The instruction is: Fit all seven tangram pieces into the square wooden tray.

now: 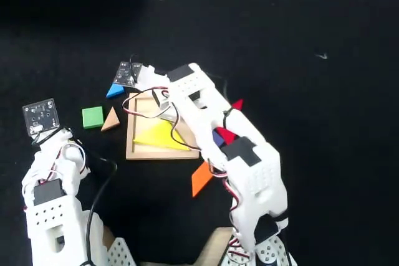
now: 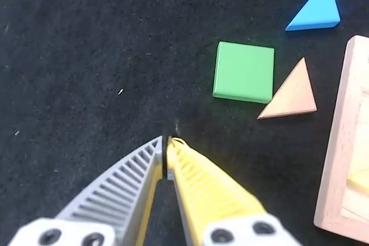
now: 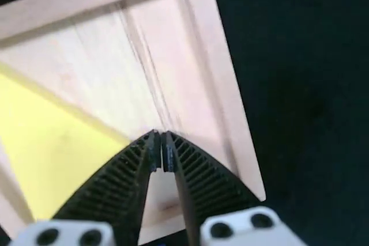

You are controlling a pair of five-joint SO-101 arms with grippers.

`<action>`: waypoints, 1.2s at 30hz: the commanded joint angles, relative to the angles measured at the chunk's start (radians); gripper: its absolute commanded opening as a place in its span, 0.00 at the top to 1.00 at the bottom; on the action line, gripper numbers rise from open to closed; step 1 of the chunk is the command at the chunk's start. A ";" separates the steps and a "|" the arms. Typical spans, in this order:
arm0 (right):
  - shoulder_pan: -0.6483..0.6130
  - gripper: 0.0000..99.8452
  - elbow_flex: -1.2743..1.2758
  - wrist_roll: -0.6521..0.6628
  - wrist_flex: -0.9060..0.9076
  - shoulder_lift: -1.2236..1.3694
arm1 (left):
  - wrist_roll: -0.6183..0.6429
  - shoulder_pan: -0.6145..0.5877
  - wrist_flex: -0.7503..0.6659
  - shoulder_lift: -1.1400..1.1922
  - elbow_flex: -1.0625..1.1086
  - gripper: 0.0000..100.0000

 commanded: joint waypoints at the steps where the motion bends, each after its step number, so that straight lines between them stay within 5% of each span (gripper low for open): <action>1: -0.017 0.99 -0.064 -0.008 0.060 0.002 | 0.000 0.013 -0.005 -0.015 -0.005 0.97; 11: -0.109 0.99 -0.061 -0.006 0.140 -0.002 | -0.002 0.039 -0.005 -0.017 -0.002 0.97; 19: -0.041 0.99 -0.067 0.026 0.204 -0.154 | -0.002 0.042 -0.006 -0.017 -0.002 0.97; 27: 0.094 0.99 0.068 -0.186 0.325 -0.673 | -0.002 0.039 -0.006 -0.017 -0.002 0.97; 36: 0.226 0.98 0.559 -0.526 0.130 -0.914 | -0.002 0.041 0.002 -0.017 0.001 0.97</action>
